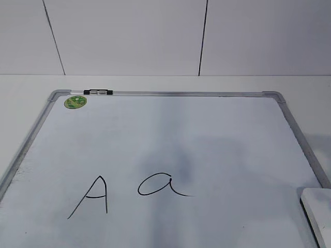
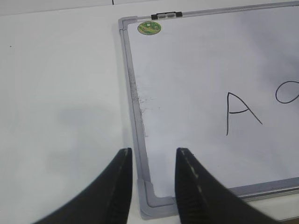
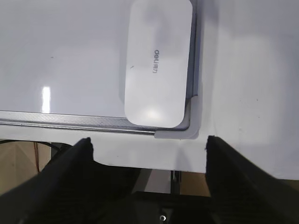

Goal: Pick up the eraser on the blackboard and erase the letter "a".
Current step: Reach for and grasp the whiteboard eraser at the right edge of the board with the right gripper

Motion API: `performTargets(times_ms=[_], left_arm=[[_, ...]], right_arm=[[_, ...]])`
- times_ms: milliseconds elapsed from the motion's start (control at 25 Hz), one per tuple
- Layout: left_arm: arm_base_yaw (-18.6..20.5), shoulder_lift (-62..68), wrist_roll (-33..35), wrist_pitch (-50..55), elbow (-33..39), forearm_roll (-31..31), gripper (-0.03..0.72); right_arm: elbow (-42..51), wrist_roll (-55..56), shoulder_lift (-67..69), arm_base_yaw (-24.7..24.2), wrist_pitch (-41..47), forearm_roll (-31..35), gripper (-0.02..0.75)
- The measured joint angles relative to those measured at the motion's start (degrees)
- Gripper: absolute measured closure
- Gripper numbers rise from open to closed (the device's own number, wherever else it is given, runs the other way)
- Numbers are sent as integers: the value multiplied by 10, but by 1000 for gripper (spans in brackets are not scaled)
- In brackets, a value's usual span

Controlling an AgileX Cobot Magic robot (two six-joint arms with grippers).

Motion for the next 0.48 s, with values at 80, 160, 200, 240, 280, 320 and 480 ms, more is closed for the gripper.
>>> performTargets(times_ms=[80, 160, 200, 240, 280, 320, 480], left_arm=[[0, 0, 0, 0, 0, 0, 454], [0, 0, 0, 0, 0, 0, 454], [0, 0, 0, 0, 0, 0, 454], [0, 0, 0, 0, 0, 0, 454], [0, 0, 0, 0, 0, 0, 454], [0, 0, 0, 0, 0, 0, 454], [0, 0, 0, 0, 0, 0, 454]], right_arm=[[0, 0, 19, 0, 0, -1, 146], [0, 0, 37, 0, 0, -3, 146], [0, 0, 46, 0, 0, -3, 146], [0, 0, 55, 0, 0, -3, 146], [0, 1, 64, 0, 0, -3, 146], [0, 1, 70, 0, -1, -1, 146], [0, 1, 100, 0, -15, 4, 146]])
